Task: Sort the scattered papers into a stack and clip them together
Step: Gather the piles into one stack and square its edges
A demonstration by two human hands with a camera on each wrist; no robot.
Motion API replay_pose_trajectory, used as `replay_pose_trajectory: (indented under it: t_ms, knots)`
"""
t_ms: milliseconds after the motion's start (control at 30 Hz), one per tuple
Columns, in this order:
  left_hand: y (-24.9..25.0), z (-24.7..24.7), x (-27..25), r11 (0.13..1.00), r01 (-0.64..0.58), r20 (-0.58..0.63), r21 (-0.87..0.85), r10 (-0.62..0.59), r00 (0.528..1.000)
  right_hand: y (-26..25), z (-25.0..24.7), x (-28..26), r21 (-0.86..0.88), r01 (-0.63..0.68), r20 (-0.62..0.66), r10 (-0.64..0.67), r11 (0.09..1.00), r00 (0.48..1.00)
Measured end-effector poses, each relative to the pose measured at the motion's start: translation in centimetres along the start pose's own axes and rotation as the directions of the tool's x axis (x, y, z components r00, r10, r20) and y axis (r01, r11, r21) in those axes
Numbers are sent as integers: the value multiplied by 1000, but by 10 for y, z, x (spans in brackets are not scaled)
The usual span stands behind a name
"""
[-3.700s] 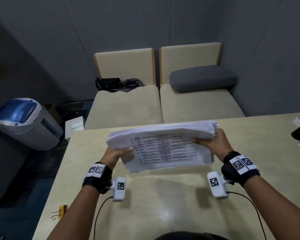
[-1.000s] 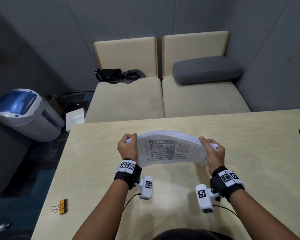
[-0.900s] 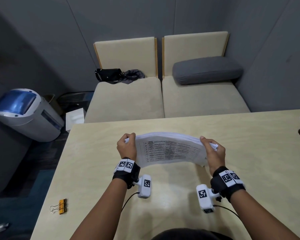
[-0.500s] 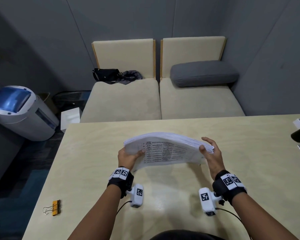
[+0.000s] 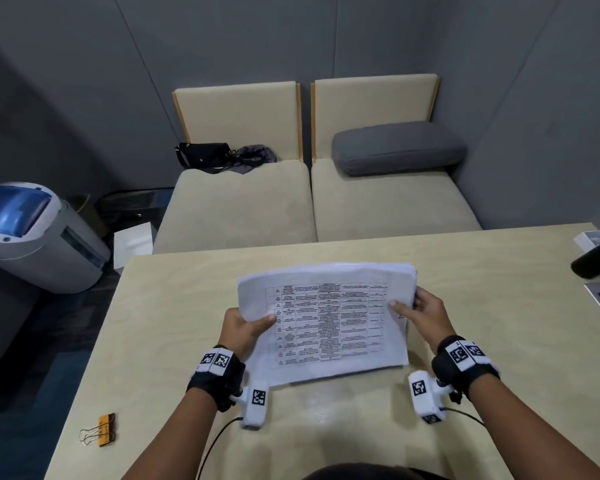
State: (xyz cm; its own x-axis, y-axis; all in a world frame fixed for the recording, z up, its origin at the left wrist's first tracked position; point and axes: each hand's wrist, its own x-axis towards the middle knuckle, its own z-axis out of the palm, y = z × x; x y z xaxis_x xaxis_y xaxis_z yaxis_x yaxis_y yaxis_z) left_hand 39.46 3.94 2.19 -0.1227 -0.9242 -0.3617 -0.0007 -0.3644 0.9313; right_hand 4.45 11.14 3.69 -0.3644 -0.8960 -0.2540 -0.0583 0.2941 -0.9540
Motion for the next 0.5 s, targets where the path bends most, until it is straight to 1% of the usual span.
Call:
replay_pose_trajectory:
  t_ms: [33, 67, 100, 133, 167, 233, 300, 367, 400, 433, 467, 500]
  knots:
    - [0, -2, -4, 1000, 9, 1, -25, -9, 1000, -3, -1, -3, 23, -70, 84, 67, 997, 994]
    - [-1, -4, -8, 999, 10, -1, -47, -10, 1000, -3, -2, -6, 2, -132, 174, 129, 991, 976]
    - [-3, -5, -11, 998, 14, -8, -65, -14, 1000, -2, -3, -8, -54, -151, 246, 160, 987, 956]
    - [-6, -5, -14, 996, 24, -17, -82, -25, 1000, -2, -3, -9, -115, -139, 277, 166, 984, 946]
    - [-10, -7, -16, 994, 47, -28, -94, -50, 998, -5, -2, -11, -164, -101, 285, 146, 981, 948]
    - [-20, -10, -18, 991, 92, -50, -97, -98, 994, -19, 4, -12, -272, -15, 246, 85, 962, 965]
    - [-22, -13, -19, 992, 91, -108, -84, -99, 989, -39, 10, -8, -413, 118, 233, -21, 903, 972]
    - [-7, -13, -17, 999, 14, -193, -36, -20, 981, -69, 15, -7, -556, 247, 259, -116, 794, 959]
    - [5, -11, -15, 998, -47, -218, 43, 55, 974, -87, 18, -8, -626, 295, 277, -148, 722, 949]
    - [19, -10, -12, 978, -131, -212, 162, 164, 963, -105, 21, -9, -698, 341, 296, -180, 630, 938]
    - [36, -8, -11, 922, -235, -158, 307, 293, 943, -125, 24, -12, -761, 389, 326, -213, 519, 921]
    - [54, -3, -11, 826, -341, -54, 448, 406, 912, -144, 29, -16, -806, 439, 366, -249, 397, 897]
